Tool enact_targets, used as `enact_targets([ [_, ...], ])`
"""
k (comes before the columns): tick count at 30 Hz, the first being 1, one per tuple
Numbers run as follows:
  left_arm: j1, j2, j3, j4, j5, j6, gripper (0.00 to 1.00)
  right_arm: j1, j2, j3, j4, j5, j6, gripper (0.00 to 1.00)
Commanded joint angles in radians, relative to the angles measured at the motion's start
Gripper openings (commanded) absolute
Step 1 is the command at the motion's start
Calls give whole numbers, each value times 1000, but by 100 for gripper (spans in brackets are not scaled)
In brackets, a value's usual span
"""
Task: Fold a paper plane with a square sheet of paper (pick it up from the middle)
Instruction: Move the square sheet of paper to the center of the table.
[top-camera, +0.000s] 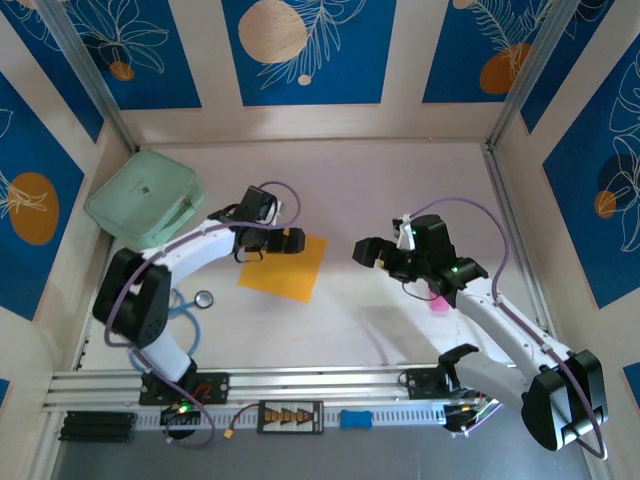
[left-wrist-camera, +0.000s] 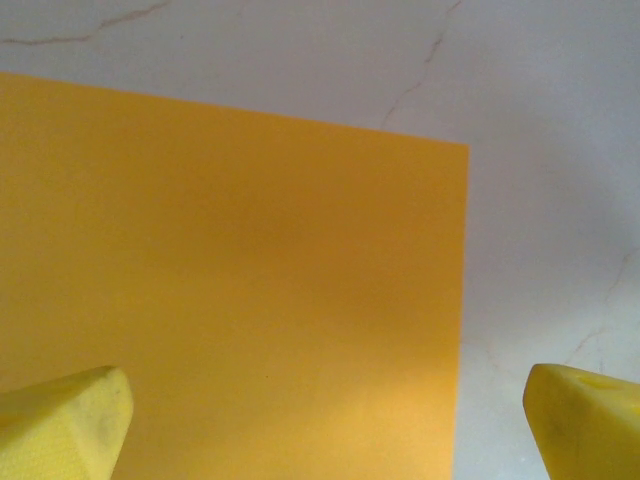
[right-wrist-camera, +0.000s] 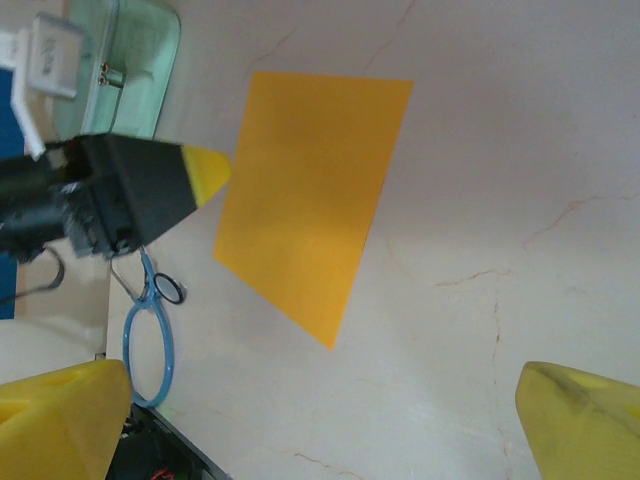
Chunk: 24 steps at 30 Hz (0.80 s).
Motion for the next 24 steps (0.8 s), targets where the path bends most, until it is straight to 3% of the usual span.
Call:
enact_targets([
  [1, 14, 93, 60, -118, 162, 109, 100, 15, 10, 30, 10, 5, 1, 99],
  [5, 14, 140, 71, -144, 127, 89, 99, 22, 4, 40, -20, 42, 9, 99],
  [10, 7, 139, -5, -97, 119, -6, 97, 11, -57, 91, -175, 193, -50, 99],
  [16, -34, 101, -137, 27, 104, -206, 97, -83, -188, 44, -191, 136, 31, 99],
  [19, -81, 84, -180, 92, 91, -324, 96, -147, -267, -50, -83, 18, 73, 99],
  [24, -201, 66, -155, 63, -26, -447, 97, -172, -262, -60, -137, 7, 84, 100],
])
